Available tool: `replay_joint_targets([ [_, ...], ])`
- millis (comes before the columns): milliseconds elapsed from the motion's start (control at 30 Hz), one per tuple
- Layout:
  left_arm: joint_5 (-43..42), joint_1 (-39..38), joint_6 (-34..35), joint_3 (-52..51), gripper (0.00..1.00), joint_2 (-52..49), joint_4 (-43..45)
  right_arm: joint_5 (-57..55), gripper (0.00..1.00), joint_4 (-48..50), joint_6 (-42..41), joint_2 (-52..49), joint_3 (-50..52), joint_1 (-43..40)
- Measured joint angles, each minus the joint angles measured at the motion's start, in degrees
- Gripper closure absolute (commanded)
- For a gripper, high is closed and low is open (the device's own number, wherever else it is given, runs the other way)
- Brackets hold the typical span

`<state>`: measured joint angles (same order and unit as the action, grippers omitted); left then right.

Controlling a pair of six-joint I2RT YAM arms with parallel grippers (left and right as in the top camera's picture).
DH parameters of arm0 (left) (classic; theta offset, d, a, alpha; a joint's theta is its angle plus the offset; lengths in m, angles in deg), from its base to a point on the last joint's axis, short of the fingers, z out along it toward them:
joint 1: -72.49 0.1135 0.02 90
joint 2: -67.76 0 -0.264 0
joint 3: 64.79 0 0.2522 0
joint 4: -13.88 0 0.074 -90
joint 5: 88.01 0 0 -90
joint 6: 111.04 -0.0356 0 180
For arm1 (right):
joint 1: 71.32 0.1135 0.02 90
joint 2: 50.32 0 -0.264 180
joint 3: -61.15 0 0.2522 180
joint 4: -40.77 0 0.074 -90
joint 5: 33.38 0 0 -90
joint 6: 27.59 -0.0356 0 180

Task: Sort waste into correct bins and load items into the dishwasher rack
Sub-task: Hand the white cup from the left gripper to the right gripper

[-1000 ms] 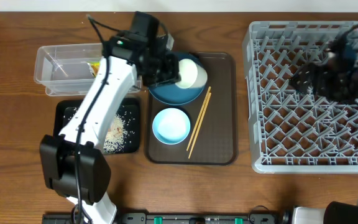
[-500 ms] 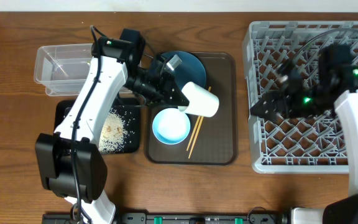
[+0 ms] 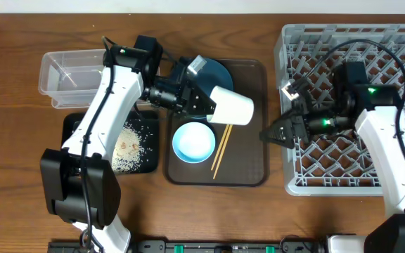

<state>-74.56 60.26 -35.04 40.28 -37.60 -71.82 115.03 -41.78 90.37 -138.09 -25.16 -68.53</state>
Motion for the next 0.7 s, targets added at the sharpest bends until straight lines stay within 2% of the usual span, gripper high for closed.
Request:
replay_joint_targets([
  [167,-0.9,-0.4,0.8,0.0,0.94,0.0,3.9,3.3,0.08,5.9,-0.6,0.0,0.0,1.9],
  [400,-0.8,-0.6,6.6,0.0,0.94,0.0,11.0,7.6,0.08,16.1,-4.7,0.0,0.0,4.2],
  [700,1.1,-2.7,10.7,0.0,0.94,0.0,12.4,11.1,0.11,30.8,-12.2,0.0,0.1,5.6],
])
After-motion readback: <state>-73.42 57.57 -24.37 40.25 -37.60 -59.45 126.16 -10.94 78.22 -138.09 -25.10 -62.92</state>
